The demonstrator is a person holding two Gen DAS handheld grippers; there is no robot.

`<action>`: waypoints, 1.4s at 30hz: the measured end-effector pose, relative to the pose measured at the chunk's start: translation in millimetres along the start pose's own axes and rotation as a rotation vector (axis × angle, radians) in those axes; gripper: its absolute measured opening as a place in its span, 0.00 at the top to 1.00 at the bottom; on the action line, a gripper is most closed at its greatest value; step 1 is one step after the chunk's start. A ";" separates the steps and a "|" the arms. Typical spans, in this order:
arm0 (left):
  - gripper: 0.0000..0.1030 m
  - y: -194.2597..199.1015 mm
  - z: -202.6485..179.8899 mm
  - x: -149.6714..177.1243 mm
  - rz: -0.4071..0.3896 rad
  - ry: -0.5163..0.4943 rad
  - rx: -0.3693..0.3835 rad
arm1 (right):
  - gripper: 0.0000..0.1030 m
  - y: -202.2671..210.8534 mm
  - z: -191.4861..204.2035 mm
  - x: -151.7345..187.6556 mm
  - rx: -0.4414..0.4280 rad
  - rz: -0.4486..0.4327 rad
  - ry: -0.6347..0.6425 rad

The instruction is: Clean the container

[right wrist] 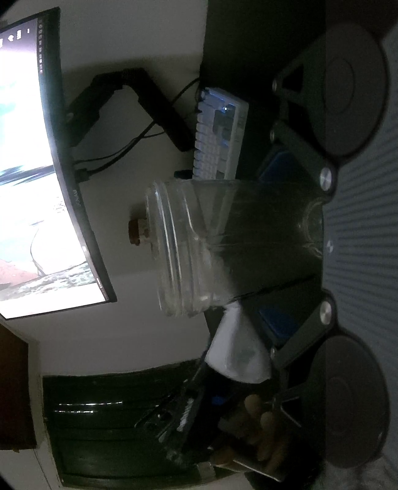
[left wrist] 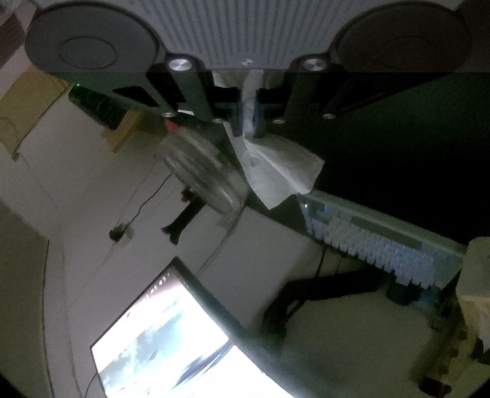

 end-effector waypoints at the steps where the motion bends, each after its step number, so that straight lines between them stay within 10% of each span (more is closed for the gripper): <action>1: 0.94 -0.4 0.5 0.9 -0.006 0.002 -0.010 | 0.10 0.1 0.0 0.1 0.000 0.000 -0.001; 12: 0.94 -21.3 16.6 19.1 0.068 -0.027 -0.137 | 0.09 4.7 5.6 -2.6 0.020 -0.007 0.014; 29: 0.94 7.6 -18.7 1.8 -0.011 -0.104 -0.074 | 0.07 4.6 4.6 -3.0 0.011 -0.011 0.010; 42: 0.94 -16.3 3.7 14.9 0.074 -0.061 -0.118 | 0.06 3.9 5.0 -2.1 0.010 -0.006 0.006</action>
Point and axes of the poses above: each gripper's, at about its wrist camera, not at the fingertips, and y roughly against the way its jaws point, z to its left, x to its underside, the point moved 2 cm from there along -y, roughly the way its jaws point, and after that the axes turned 8 degrees about x, right-handed, at the moved point
